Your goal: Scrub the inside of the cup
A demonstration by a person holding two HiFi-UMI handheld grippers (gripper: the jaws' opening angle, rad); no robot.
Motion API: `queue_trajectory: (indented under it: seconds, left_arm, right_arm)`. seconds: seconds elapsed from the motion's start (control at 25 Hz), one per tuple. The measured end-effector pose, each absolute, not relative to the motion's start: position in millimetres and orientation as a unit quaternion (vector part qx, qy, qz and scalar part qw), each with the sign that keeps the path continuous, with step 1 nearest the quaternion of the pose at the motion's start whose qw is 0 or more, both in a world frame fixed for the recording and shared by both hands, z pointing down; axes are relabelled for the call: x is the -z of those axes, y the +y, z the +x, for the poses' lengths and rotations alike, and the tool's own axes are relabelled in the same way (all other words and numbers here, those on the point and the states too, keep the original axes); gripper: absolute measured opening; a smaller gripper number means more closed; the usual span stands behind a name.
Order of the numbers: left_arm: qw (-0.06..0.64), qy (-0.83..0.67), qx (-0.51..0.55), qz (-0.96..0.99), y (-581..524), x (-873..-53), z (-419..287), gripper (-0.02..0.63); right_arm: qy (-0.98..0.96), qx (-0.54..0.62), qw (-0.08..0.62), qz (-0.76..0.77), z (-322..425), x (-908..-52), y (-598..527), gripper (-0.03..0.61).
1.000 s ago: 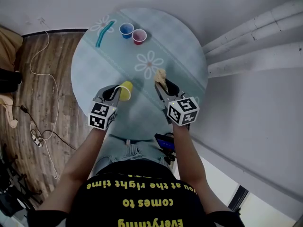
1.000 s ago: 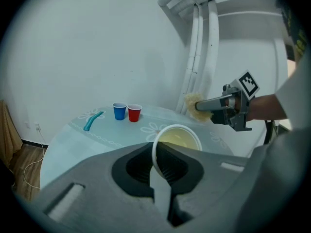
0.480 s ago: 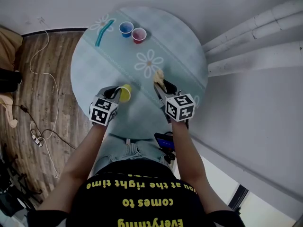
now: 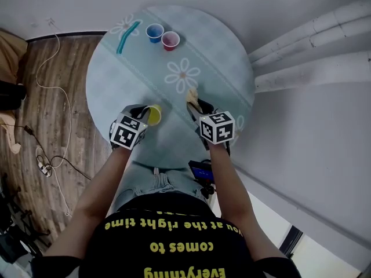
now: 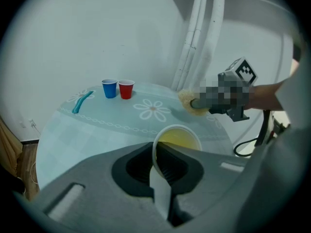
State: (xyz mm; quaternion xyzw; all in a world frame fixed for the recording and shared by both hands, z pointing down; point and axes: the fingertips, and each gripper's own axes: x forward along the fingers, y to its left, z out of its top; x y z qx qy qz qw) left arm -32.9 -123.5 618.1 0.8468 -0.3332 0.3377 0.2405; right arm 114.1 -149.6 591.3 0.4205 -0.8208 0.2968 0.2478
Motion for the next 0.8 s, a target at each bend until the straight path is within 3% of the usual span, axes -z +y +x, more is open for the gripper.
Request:
queue_trajectory:
  seconds: [0.8]
  left_arm:
    - [0.268,-0.295,-0.421,0.815,-109.9,-639.0,-35.5,0.018]
  right_arm:
    - [-0.790,-0.361,0.361,0.339,98.2,-651.6,-116.9,0.143]
